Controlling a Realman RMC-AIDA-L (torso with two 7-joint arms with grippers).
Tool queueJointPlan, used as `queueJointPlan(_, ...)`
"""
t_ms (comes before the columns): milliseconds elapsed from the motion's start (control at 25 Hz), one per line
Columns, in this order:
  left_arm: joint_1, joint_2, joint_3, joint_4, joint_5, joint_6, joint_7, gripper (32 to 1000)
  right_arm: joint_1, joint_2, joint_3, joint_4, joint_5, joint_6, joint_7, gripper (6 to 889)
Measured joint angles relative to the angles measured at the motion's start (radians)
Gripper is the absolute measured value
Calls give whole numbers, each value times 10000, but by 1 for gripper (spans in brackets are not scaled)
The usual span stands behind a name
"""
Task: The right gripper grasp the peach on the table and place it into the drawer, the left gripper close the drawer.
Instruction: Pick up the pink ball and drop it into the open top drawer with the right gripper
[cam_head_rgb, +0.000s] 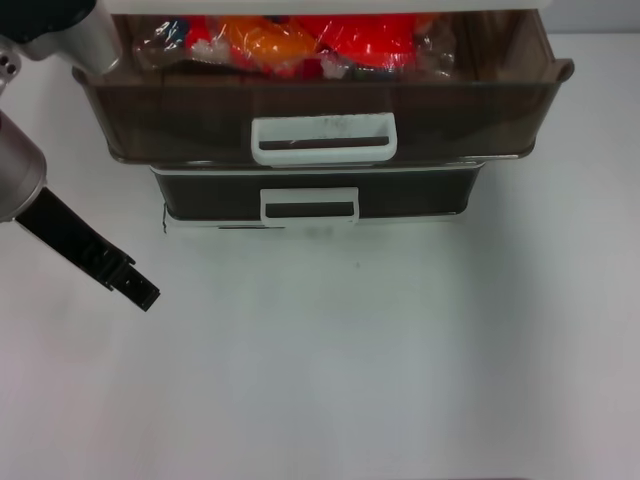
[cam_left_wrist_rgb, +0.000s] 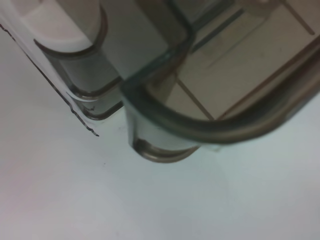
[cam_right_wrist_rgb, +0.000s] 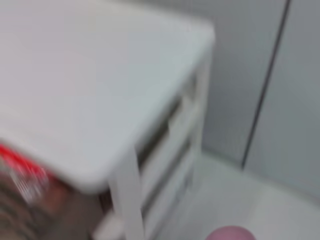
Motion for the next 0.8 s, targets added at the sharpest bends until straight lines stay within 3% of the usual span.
queueJointPlan(120, -5, 1, 0, 14, 0, -4, 3, 799, 212, -330, -363, -638, 1198, 181, 533, 41)
queueJointPlan(280, -12, 0, 5, 13, -1, -16, 5, 799, 438, -862, -1287, -707, 3292, 233, 1247, 41)
queueJointPlan(360, -42, 1, 6, 13, -1, -15, 6, 799, 668, -1015, -1758, -513, 4068, 234, 1441, 41)
queueJointPlan(560, -81, -10, 6, 8, -1, -14, 4, 799, 1313, -923, -2727, 166, 4442, 193, 1413, 41)
queueJointPlan(800, -228, -16, 6, -25, -1, -13, -3, 798, 1910, -475, -3537, 1160, 3966, -43, 1059, 42)
